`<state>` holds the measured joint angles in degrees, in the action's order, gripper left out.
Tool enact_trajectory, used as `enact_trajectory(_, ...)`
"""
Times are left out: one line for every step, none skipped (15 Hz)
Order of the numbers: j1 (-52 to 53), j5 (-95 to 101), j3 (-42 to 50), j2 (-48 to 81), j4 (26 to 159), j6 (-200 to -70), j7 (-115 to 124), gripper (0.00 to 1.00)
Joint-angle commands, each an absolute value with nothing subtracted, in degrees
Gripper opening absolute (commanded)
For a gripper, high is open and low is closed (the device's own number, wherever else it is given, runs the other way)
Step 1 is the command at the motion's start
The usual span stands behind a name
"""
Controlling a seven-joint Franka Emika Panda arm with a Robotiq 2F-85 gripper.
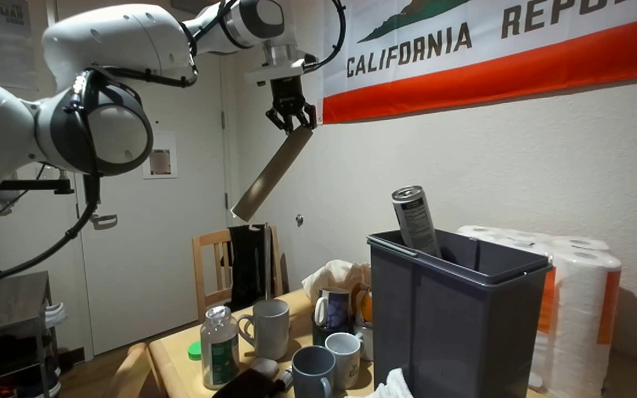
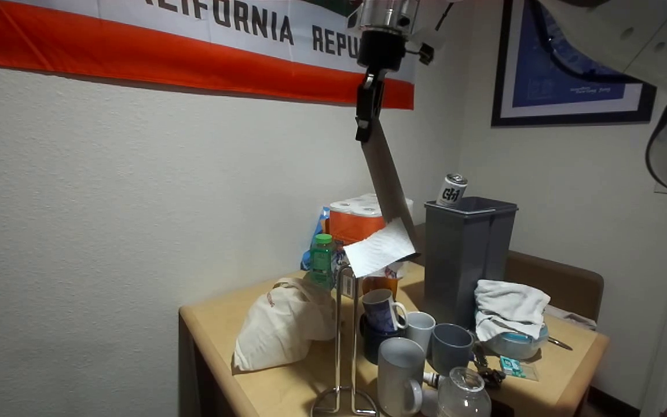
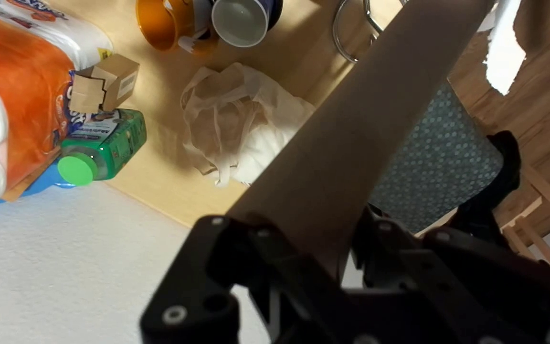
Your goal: Remove the handle towel roll from the grey bin and place it on the silver stand
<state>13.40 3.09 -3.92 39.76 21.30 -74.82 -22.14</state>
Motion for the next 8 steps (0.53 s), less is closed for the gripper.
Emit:
enact_trajectory(13.9,2.8,-4.3,39.8,21.2,-75.7,-21.7,0.01)
enact_trajectory(14.1,2.5,-4.5,39.8,21.0,-76.1,-21.4,0.01)
enact_trajectory(14.4,2.5,-4.5,39.6,20.9,-76.4,-21.4,0.01)
enact_trajectory(15.1,2.8,-4.4,39.3,21.1,-76.7,-21.1,0.01)
enact_trajectory(15.7,3.1,-4.3,38.6,21.9,-77.1,-20.9,0.01)
enact_trajectory(16.4,3.5,-4.1,38.6,21.8,-77.6,-20.6,0.01)
enact_trajectory(17.2,4.1,-3.8,38.4,21.8,-77.8,-20.2,0.01)
enact_trajectory(18.0,4.7,-3.5,38.4,21.7,-78.5,-20.0,0.01)
